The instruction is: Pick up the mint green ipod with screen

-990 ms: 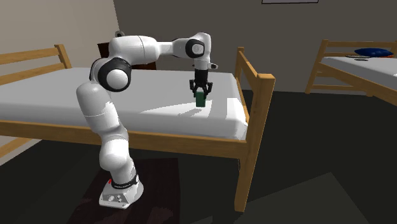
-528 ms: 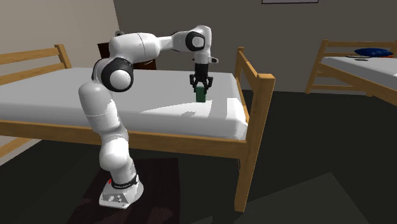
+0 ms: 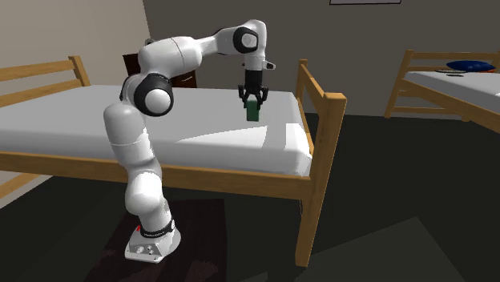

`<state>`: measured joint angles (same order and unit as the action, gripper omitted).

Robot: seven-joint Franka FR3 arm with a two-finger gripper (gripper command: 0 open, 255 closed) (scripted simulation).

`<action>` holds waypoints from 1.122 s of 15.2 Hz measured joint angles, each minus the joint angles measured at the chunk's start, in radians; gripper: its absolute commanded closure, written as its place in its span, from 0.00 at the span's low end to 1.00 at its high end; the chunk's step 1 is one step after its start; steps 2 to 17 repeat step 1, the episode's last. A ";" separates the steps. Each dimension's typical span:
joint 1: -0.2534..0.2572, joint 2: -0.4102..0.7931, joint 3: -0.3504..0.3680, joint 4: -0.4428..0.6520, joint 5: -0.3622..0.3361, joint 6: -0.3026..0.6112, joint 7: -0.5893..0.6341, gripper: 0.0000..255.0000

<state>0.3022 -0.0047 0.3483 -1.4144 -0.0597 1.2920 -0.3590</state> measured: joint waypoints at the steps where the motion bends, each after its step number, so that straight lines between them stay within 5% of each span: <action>1: 0.000 0.006 0.000 0.014 -0.002 -0.009 0.000 1.00; 17: 0.000 0.006 0.000 0.014 -0.002 -0.009 0.000 1.00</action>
